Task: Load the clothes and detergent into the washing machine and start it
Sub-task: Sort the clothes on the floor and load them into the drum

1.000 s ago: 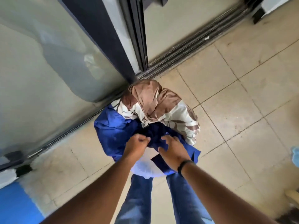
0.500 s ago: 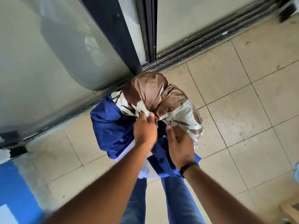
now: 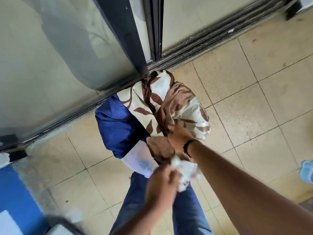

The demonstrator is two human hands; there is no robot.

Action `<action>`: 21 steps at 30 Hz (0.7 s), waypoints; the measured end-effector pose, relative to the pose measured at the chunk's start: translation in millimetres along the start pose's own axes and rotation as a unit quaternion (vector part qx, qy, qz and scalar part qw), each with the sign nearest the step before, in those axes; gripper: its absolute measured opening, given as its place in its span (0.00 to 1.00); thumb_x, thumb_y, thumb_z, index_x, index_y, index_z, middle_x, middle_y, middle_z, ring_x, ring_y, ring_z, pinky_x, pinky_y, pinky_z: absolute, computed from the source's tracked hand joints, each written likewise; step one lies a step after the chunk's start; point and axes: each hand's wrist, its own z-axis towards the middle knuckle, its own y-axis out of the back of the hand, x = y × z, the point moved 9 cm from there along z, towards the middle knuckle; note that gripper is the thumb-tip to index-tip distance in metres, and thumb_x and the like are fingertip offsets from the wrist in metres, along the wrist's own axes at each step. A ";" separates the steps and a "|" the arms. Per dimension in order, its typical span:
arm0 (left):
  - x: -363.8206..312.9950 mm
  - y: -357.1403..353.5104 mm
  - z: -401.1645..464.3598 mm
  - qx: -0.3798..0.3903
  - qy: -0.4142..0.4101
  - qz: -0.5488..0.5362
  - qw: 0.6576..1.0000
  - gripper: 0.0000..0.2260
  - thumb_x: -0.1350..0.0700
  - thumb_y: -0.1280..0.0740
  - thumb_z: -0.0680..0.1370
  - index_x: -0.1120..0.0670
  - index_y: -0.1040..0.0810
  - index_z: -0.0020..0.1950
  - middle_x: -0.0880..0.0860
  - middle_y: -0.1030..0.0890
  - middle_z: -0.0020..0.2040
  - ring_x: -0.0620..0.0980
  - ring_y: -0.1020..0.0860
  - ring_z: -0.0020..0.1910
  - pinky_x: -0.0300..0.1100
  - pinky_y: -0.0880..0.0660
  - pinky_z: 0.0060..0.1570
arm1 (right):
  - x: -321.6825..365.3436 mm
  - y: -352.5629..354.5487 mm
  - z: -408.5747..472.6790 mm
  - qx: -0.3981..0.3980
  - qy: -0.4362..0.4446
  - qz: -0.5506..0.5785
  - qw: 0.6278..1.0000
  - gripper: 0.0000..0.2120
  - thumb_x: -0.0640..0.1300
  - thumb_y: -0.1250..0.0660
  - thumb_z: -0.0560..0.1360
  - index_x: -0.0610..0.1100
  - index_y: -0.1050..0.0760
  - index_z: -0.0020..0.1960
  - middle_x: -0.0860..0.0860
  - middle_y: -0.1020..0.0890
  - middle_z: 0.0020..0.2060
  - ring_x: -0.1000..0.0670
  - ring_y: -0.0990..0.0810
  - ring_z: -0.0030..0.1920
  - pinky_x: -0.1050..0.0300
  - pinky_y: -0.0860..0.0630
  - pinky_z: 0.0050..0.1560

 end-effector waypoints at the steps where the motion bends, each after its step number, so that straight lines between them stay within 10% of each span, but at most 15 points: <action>1: 14.0 31.0 14.5 -0.067 0.035 -0.046 0.996 0.11 0.46 0.41 0.77 0.52 0.25 0.41 0.49 0.19 0.40 0.51 0.22 0.41 0.47 0.28 0.41 | -4.7 -8.0 -8.1 0.008 -0.015 0.013 1.000 0.20 0.45 0.40 0.77 0.47 0.26 0.68 0.43 0.20 0.54 0.40 0.22 0.60 0.57 0.29 0.52; 5: 42.8 136.7 70.8 -0.227 0.076 -0.053 0.969 0.10 0.53 0.40 0.81 0.57 0.26 0.45 0.52 0.22 0.42 0.55 0.25 0.44 0.44 0.36 0.41 | -5.1 -31.7 -52.3 -0.004 0.000 0.025 1.000 0.36 0.59 0.51 0.63 0.40 0.25 0.61 0.39 0.18 0.51 0.37 0.20 0.54 0.57 0.31 0.46; 8: 51.5 152.2 114.2 -0.152 0.126 -0.092 0.976 0.17 0.36 0.38 0.78 0.49 0.26 0.46 0.52 0.17 0.48 0.58 0.19 0.49 0.52 0.24 0.53 | 11.6 -75.5 -96.7 0.117 0.052 0.024 0.992 0.12 0.49 0.46 0.72 0.45 0.26 0.39 0.43 0.19 0.38 0.42 0.21 0.41 0.55 0.26 0.39; 10: 46.0 143.8 131.0 -0.077 0.149 -0.080 0.983 0.26 0.27 0.39 0.71 0.51 0.25 0.44 0.51 0.17 0.45 0.60 0.18 0.45 0.59 0.21 0.53 | 29.9 -109.9 -135.7 0.258 0.092 0.011 0.962 0.13 0.36 0.44 0.76 0.45 0.30 0.34 0.48 0.24 0.31 0.51 0.25 0.31 0.61 0.27 0.34; 13: 18.2 125.1 140.1 -0.056 0.117 -0.020 0.991 0.14 0.46 0.32 0.77 0.57 0.22 0.46 0.56 0.17 0.45 0.58 0.17 0.46 0.50 0.23 0.47 | 42.9 -139.9 -174.1 0.383 0.148 -0.067 0.909 0.18 0.33 0.42 0.77 0.49 0.33 0.32 0.53 0.29 0.29 0.53 0.29 0.30 0.69 0.33 0.30; 18: -20.2 74.9 104.7 -0.050 0.040 0.068 0.996 0.04 0.59 0.38 0.79 0.58 0.26 0.46 0.64 0.19 0.48 0.64 0.21 0.49 0.50 0.29 0.44 | 59.2 -79.7 -145.3 0.261 0.172 -0.214 0.926 0.07 0.47 0.37 0.78 0.44 0.24 0.51 0.44 0.19 0.48 0.44 0.22 0.51 0.60 0.32 0.46; 21: -28.2 39.3 71.7 0.041 -0.035 0.188 0.981 0.06 0.57 0.35 0.78 0.56 0.24 0.54 0.60 0.19 0.52 0.61 0.21 0.54 0.49 0.28 0.48 | 55.6 -12.6 -101.1 0.141 0.140 -0.269 0.942 0.09 0.50 0.37 0.79 0.47 0.26 0.43 0.47 0.22 0.40 0.43 0.19 0.52 0.55 0.26 0.48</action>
